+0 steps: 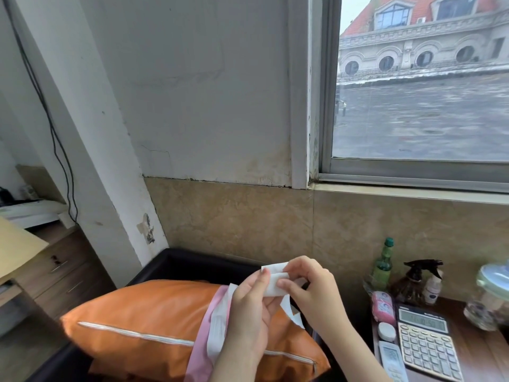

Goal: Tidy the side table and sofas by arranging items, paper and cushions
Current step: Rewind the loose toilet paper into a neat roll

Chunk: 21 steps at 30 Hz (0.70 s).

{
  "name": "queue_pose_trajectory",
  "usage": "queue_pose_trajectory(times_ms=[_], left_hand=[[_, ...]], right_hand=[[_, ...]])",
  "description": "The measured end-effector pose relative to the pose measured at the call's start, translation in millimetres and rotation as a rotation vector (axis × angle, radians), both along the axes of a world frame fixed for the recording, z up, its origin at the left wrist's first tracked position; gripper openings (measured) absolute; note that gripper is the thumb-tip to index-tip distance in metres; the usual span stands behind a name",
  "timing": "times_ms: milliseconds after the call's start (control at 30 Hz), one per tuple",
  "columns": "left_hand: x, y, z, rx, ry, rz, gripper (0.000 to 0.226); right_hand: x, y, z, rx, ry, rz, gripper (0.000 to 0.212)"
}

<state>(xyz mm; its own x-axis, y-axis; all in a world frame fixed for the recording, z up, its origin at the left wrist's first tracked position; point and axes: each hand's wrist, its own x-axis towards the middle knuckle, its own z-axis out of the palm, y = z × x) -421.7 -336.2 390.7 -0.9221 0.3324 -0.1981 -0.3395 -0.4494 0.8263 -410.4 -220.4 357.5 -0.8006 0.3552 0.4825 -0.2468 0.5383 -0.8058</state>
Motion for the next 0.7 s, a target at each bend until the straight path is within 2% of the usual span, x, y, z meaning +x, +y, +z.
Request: queue_pose_trajectory(times_ms=[100,167,233,433,700], left_hand=[[-2,3,-6,-0.062,-0.021,0.099,0.023],[-3,3,-7,-0.068,-0.055,0.142,0.023],[-4,2,-6,-0.043,-0.079,0.168,0.024],[0,1,-2,0.088,-0.163,0.102,0.027],[1,2,1,0.104,-0.133,0.047,0.036]], right_hand=[[0,-4,-5,0.274,0.142,-0.162,0.031],[0,-5,-11,0.471,0.246,-0.116,0.036],[-1,-3,-15,0.538,0.277,-0.043,0.036],[2,3,-21,0.456,0.290,-0.037,0.012],[6,0,-13,0.251,0.152,0.044,0.014]])
